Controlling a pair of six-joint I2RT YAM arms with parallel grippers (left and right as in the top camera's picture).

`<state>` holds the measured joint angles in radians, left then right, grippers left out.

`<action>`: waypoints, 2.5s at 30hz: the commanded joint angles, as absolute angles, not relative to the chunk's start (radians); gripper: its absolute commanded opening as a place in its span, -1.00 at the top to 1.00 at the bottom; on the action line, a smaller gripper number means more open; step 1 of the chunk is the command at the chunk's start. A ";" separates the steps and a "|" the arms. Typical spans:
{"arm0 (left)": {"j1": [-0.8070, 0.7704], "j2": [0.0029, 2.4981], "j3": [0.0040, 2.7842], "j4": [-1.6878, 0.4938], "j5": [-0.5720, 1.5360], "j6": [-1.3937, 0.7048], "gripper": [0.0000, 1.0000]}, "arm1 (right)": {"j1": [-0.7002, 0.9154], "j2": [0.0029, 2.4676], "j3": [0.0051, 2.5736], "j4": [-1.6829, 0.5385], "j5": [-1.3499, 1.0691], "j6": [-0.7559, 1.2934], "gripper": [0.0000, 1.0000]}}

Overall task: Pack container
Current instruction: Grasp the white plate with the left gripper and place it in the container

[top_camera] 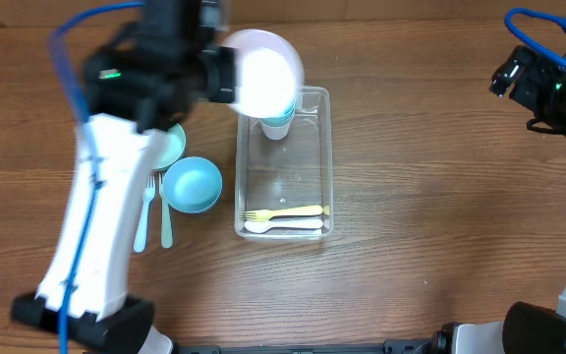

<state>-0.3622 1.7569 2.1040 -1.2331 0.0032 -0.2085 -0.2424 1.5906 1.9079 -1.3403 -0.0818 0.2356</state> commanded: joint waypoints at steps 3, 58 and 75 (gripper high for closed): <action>-0.486 2.025 2.110 -1.225 -0.007 -0.386 0.92 | -0.244 1.581 1.906 -1.338 -0.083 0.240 -1.00; -0.498 1.741 1.494 -0.948 -0.033 -0.542 0.92 | -0.244 1.581 1.906 -1.338 -0.083 0.240 -1.00; -0.496 1.773 1.344 -0.698 -0.071 -0.659 0.77 | -0.244 1.581 1.906 -1.338 -0.083 0.240 -1.00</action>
